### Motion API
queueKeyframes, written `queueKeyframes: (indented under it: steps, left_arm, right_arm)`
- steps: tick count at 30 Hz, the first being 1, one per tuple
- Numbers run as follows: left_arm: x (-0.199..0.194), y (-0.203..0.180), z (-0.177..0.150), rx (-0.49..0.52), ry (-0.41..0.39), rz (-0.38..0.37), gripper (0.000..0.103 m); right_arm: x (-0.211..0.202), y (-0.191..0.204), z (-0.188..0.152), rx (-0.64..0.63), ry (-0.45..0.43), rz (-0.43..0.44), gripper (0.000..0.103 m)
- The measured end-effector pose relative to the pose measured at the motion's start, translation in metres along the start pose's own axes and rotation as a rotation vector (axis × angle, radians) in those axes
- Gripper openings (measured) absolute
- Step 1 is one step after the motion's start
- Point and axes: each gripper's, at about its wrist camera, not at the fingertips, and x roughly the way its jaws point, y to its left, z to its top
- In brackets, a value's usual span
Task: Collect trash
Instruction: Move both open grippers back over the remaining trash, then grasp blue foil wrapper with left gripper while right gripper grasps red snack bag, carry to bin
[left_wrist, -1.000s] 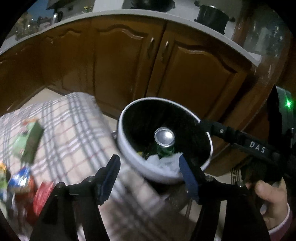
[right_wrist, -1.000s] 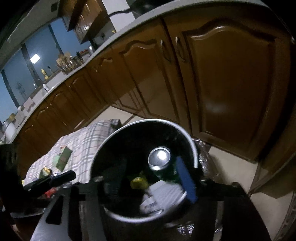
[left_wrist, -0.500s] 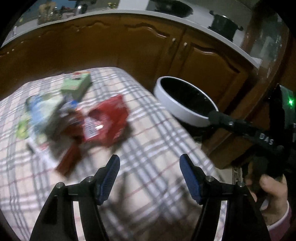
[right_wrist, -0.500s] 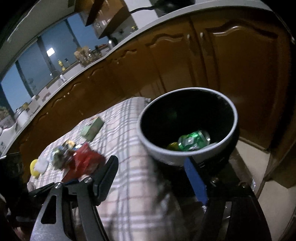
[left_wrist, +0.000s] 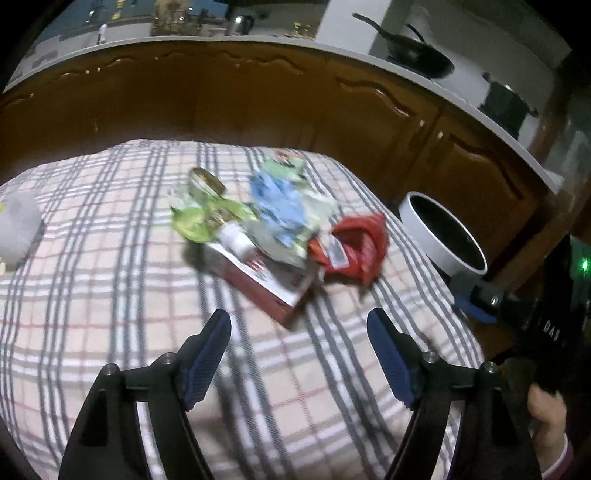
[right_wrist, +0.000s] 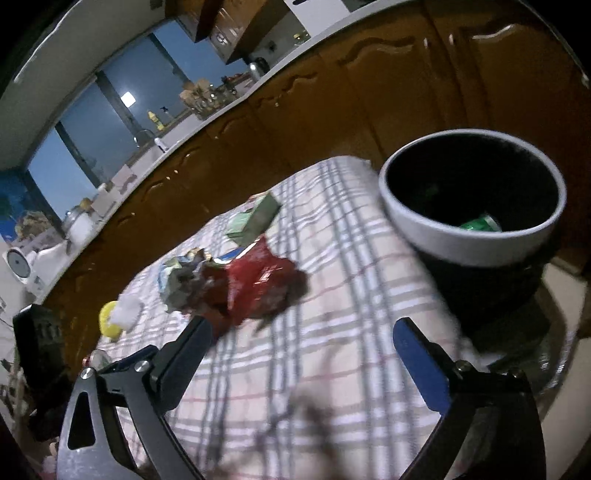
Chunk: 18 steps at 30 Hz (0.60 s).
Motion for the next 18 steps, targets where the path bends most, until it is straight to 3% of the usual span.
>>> queueKeyframes:
  steps: [7,11,15,18]
  left_arm:
    - [-0.004,0.012,0.018,-0.023,-0.018,0.017,0.077]
    - [0.008,0.009,0.029,-0.013,-0.015,0.019,0.077]
    - [0.025,0.005,0.039,-0.004,-0.025,0.024,0.076]
    - [0.036,0.004,0.046,0.006,-0.026,0.028,0.073]
  right_arm:
    - [0.022,0.021,0.012,-0.06,0.039,0.014,0.1]
    - [0.034,0.021,0.015,-0.028,0.046,0.039,0.097]
    - [0.051,0.019,0.02,-0.01,0.09,0.05,0.074]
    - [0.067,0.015,0.023,0.022,0.125,0.058,0.063]
